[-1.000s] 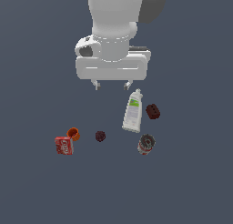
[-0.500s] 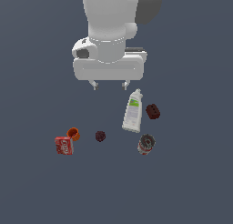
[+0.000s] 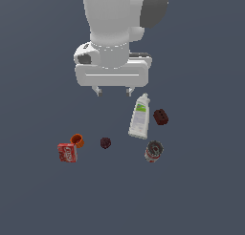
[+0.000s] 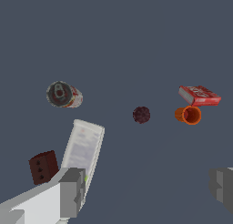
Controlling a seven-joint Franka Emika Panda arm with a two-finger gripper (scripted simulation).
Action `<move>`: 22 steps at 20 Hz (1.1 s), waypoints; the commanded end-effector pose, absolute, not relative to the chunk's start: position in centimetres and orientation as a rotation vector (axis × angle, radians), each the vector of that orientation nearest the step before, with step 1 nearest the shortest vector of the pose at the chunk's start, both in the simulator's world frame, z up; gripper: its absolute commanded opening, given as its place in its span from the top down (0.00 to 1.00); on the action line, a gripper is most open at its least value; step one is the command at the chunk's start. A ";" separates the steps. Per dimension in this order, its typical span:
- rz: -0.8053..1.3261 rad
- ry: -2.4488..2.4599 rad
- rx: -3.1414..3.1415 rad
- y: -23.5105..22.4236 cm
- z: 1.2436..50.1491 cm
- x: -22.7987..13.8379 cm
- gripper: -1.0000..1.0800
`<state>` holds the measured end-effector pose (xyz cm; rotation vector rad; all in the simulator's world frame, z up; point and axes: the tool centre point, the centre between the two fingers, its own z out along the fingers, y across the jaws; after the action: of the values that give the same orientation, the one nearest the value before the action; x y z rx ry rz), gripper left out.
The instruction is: Pick up a designated object from a clutter of objects.
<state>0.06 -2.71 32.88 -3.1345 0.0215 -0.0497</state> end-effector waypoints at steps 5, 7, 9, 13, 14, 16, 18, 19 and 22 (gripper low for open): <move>-0.042 0.123 -3.123 -4.8 30.2 1.4 0.04; -0.039 0.171 -3.117 -5.8 29.0 1.9 0.04; -0.035 0.227 -3.110 -7.0 27.5 2.5 0.04; -0.027 0.362 -3.093 -10.1 23.7 3.5 0.04; -0.025 0.400 -3.088 -10.9 22.7 3.7 0.04; -0.021 0.476 -3.077 -12.7 20.5 4.0 0.04; -0.017 0.550 -3.067 -14.5 18.3 4.2 0.04; -0.015 0.584 -3.062 -15.3 17.3 4.2 0.04; -0.010 0.675 -3.049 -17.5 14.6 4.1 0.04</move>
<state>4.13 -16.38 15.98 -3.0559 0.6283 -0.0105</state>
